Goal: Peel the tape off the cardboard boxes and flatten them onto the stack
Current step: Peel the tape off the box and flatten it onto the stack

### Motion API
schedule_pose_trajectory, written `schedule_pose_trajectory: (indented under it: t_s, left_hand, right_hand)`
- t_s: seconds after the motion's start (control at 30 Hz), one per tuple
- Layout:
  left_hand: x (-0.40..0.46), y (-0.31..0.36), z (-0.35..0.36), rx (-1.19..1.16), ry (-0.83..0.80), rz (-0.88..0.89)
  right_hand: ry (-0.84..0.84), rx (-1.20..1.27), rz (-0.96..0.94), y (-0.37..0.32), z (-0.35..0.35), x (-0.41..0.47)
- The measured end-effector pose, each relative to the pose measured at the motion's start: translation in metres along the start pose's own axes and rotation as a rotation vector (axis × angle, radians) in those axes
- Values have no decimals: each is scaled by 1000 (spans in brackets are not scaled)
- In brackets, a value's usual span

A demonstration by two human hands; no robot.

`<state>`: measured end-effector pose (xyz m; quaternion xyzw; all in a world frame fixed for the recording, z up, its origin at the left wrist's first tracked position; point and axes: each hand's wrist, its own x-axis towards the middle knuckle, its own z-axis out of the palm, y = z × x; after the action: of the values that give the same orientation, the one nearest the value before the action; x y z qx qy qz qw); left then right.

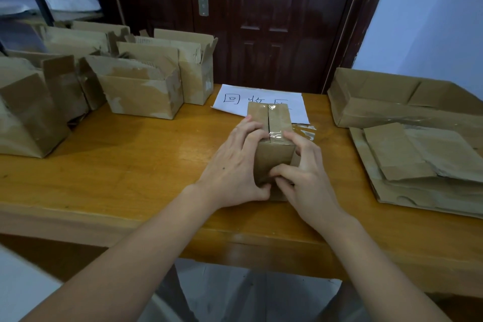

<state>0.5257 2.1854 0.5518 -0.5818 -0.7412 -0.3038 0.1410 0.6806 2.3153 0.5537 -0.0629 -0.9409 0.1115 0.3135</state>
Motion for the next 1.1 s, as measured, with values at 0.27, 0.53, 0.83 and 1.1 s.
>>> schedule_pose_trajectory:
  t_s: [0.27,0.53,0.83,1.1]
  left_hand:
    - [1,-2,-1,23,-17,-4]
    - [1,-7,2,30,6,11]
    - [2,-2,4,6,24,-14]
    - [2,-4,6,7,38,1]
  right_hand:
    - [20,40,18,-1,6,1]
    - [56,121,-3,3,5,-2]
    - [42,25,9,-2,10,3]
    - [39,6,48,-12,7,4]
